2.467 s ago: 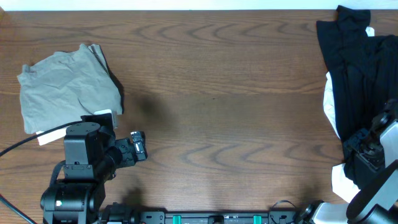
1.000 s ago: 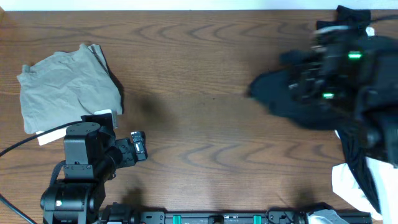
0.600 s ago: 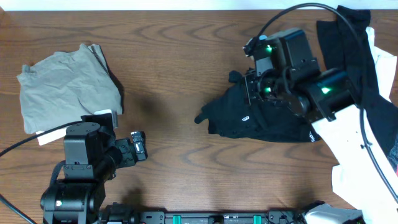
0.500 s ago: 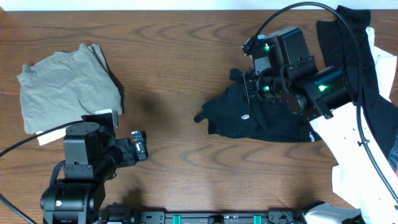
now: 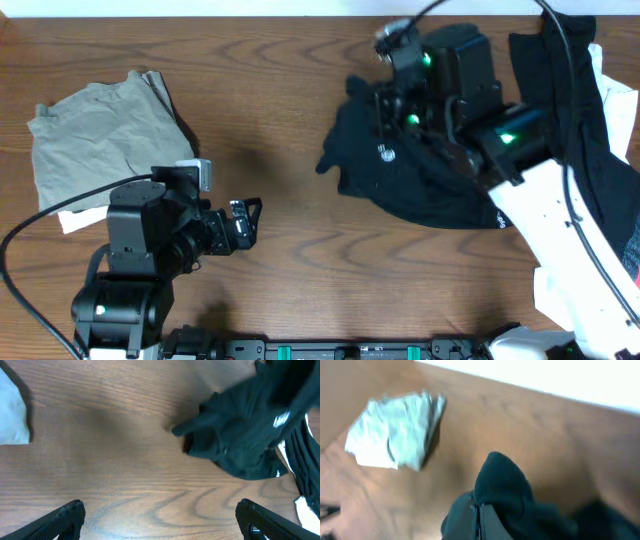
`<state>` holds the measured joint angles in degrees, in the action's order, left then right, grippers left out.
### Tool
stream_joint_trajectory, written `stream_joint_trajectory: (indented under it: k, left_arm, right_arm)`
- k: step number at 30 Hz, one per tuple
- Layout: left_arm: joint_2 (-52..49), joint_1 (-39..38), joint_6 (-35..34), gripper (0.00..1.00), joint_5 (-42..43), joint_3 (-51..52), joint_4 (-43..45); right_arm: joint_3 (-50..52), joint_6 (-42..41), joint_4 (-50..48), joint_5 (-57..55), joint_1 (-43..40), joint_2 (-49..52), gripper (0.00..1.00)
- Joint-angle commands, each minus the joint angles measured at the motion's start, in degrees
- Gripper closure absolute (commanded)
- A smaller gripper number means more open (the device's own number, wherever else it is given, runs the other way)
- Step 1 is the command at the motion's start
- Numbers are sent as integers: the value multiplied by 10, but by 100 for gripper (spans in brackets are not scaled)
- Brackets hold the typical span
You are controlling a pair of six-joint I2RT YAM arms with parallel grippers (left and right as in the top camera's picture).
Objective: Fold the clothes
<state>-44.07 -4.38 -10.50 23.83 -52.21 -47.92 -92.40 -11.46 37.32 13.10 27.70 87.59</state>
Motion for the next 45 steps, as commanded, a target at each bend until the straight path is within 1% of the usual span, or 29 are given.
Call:
stream_joint_trajectory:
  k: [1,2,3,4,5,6,7,9,10,14,16,18,20,21,23,25,27,30,35,37,40,42,45]
  left_arm:
    - [-9,-8,1,2,10,-9,0]
    - [-11,-9,1,2,10,-9,0]
    - [-14,-11,1,2,10,-9,-1]
    - [-16,-12,1,2,10,-9,-3]
    - [-17,-13,1,2,10,-9,-7]
    - [-19,-13,1,2,10,-9,-12]
    - [-20,-13,1,2,10,-8,-15]
    - [-23,-13,1,2,10,-6,-19]
    - [-25,-13,1,2,10,-4,-19]
    - [-38,-13,1,2,10,-2,-19]
    - [-46,-13,1,2,10,-2,-19]
    - [-56,-13,1,2,10,-2,-22]
    - [-65,-13,1,2,10,-2,-25]
    - [-69,-13,1,2,10,-2,-25]
    - [-76,-13,1,2,10,-2,-25]
    - [-81,-13,1,2,10,-2,-24]
    - [-84,-13,1,2,10,-2,-26]
    - [-86,-13,1,2,10,-2,-26]
    - [-86,-13,1,2,10,-2,-26]
    - [-86,-13,1,2,10,-2,-26]
    - [-86,-13,1,2,10,-2,-26]
    - [-86,-13,1,2,10,-2,-25]
    - [-87,-13,1,2,10,-2,-25]
  right_arm:
    - [-1,8,-85,-93,8,61,86]
    - [-1,8,-116,-121,7,81,76]
    - [-1,8,-139,-140,5,99,58]
    - [-1,8,-152,-149,2,114,50]
    - [-1,8,-160,-150,-2,131,41]
    - [-1,8,-158,-148,-5,141,26]
    - [-1,8,-147,-149,-9,150,14]
    - [-1,8,-114,-156,-17,157,3]
    - [-1,8,-91,-166,-21,157,1]
    - [-1,8,35,-233,-35,130,1]
    - [-1,11,106,-226,-40,115,2]
    - [-1,24,196,-216,-42,105,8]
    - [-1,25,278,-210,-42,106,10]
    - [3,27,310,-198,-42,109,9]
    - [22,47,344,-163,-40,111,9]
    - [54,65,341,-132,-33,111,9]
    - [98,70,311,-131,-22,111,9]
    - [169,73,239,-131,-6,111,11]
    - [294,80,91,-131,21,112,14]
    - [327,81,56,-140,28,112,15]
    - [364,81,28,-157,35,112,16]
    - [376,80,26,-164,37,112,18]
    - [389,68,24,-198,37,112,19]
